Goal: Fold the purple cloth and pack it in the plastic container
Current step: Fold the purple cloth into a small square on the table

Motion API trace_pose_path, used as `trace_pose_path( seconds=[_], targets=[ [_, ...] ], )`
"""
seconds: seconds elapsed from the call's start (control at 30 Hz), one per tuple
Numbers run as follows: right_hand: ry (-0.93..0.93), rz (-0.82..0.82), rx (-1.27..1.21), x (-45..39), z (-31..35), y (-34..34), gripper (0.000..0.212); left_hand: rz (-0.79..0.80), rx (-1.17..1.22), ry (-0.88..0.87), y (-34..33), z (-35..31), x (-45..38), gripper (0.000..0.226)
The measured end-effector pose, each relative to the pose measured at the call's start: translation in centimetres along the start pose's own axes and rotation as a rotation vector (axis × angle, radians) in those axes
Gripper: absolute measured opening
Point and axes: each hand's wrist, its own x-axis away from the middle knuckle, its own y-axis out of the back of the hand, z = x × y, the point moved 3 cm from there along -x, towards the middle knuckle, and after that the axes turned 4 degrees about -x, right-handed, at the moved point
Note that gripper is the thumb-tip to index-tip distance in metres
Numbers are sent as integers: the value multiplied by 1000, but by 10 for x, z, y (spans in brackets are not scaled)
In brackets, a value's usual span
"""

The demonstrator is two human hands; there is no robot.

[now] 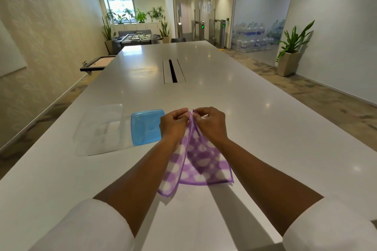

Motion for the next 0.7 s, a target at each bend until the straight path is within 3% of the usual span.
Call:
trace_pose_path(
  seconds=[0.5, 0.7],
  targets=[
    [15, 116, 10, 9, 1, -6, 26, 58, -53, -17, 2, 0, 3, 27],
    [-97, 221, -176, 12, 1, -4, 31, 86, -9, 23, 7, 0, 2, 30]
  ],
)
